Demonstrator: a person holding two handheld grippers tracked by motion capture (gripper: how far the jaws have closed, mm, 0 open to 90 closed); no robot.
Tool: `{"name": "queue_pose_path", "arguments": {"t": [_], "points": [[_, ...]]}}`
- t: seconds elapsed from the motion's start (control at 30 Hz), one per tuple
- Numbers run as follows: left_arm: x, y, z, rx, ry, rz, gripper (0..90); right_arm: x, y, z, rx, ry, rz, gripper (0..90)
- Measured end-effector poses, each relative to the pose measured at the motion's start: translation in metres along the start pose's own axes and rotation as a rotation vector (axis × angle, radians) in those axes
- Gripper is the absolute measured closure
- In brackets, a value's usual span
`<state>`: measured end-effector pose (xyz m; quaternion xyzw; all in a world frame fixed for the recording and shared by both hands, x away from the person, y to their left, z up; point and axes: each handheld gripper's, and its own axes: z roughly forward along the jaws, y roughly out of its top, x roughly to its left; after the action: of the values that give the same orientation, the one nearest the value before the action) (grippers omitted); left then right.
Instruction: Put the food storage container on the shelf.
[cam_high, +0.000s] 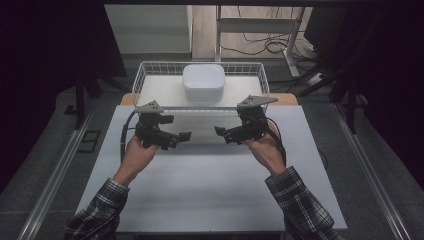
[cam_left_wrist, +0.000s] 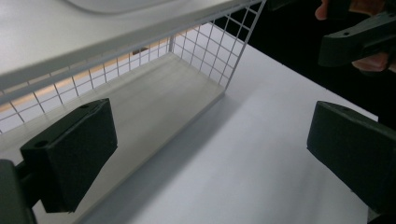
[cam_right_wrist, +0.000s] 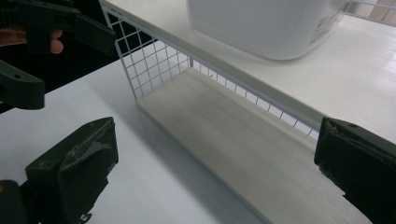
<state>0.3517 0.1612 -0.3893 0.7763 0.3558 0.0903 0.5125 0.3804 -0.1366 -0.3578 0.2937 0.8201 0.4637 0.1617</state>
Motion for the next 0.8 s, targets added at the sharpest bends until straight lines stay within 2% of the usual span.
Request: {"name": "queue_pose_path", "arguments": {"t": [0.23,0.53,0.8], "points": [[-0.005,-0.013,-0.001,0.015,0.009,0.004,1.8,0.011,-0.009,-0.004,0.004,0.007,-0.02,0.0],[-0.015,-0.032,-0.001,0.033,0.022,0.023,2.0,0.02,-0.023,-0.007,0.013,-0.012,-0.034,0.0],[-0.019,-0.047,0.001,0.026,0.026,0.02,2.3,0.026,-0.038,-0.007,0.001,-0.024,-0.04,0.0]]}}
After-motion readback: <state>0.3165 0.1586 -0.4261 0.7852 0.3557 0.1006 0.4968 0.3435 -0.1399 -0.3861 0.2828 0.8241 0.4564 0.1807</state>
